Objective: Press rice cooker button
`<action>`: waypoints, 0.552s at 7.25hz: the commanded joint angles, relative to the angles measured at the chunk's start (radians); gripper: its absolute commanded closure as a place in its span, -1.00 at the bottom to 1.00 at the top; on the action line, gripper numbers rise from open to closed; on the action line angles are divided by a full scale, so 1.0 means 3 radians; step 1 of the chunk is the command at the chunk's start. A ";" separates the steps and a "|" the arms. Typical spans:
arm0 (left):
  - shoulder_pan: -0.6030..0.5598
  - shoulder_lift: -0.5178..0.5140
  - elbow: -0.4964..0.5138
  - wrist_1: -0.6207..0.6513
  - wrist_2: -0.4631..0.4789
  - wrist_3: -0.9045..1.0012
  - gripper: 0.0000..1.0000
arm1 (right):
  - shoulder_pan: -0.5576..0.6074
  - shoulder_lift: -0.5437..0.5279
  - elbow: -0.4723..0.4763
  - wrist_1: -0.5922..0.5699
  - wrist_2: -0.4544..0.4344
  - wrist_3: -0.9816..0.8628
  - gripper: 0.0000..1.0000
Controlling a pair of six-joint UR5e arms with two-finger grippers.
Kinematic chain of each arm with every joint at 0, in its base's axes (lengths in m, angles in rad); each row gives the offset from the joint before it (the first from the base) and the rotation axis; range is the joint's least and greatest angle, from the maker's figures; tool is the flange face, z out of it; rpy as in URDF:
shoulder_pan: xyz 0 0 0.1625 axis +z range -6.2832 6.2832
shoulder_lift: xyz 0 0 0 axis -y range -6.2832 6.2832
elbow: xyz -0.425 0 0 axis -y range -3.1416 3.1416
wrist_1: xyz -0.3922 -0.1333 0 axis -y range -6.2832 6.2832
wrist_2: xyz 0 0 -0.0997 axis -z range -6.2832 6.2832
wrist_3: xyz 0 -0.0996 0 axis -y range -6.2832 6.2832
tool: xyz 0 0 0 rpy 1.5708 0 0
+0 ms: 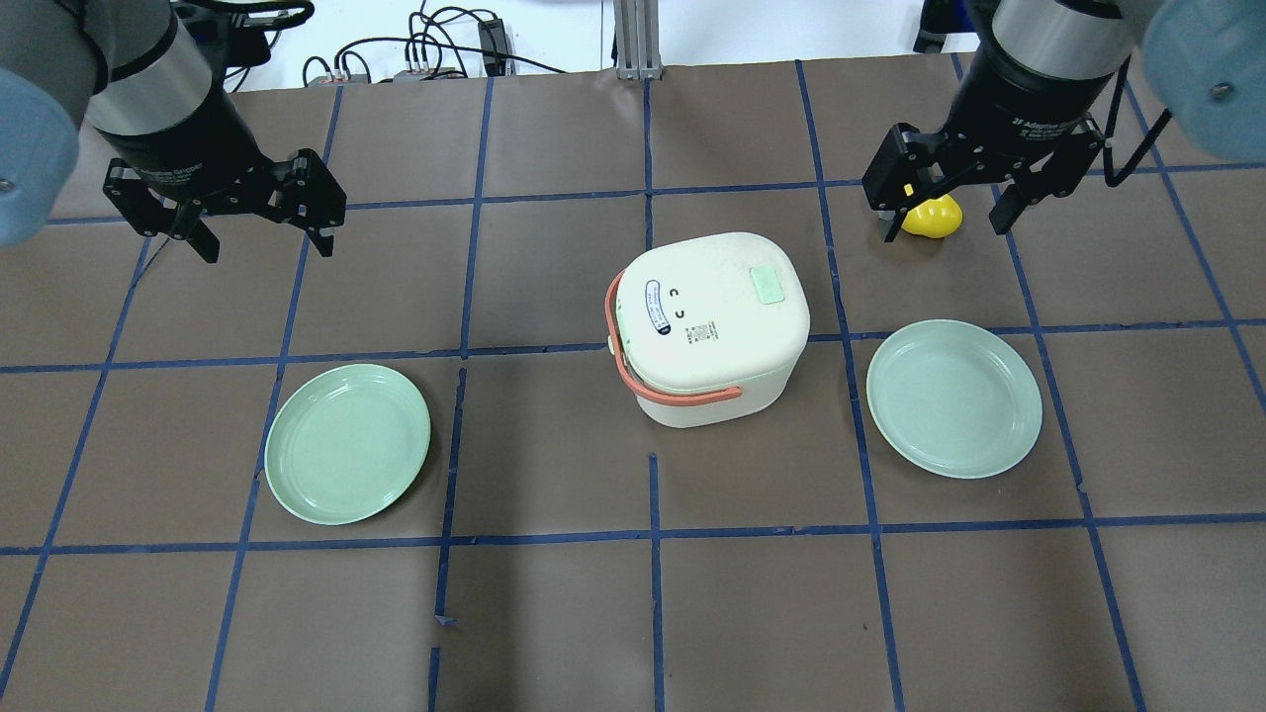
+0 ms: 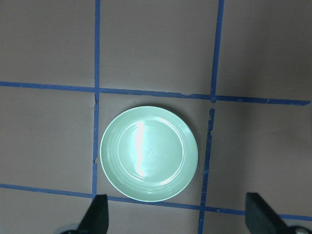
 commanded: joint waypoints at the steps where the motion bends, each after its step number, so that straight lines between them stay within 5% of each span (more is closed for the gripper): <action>1: 0.0000 0.0000 0.0000 0.0000 -0.0004 0.0000 -1.00 | 0.0002 -0.0004 0.0000 -0.0005 0.0006 0.0019 -1.00; 4: 0.0000 0.0000 0.0000 0.0000 0.0001 0.0000 -1.00 | 0.0017 0.0021 -0.0061 -0.0025 0.0001 0.0030 -1.00</action>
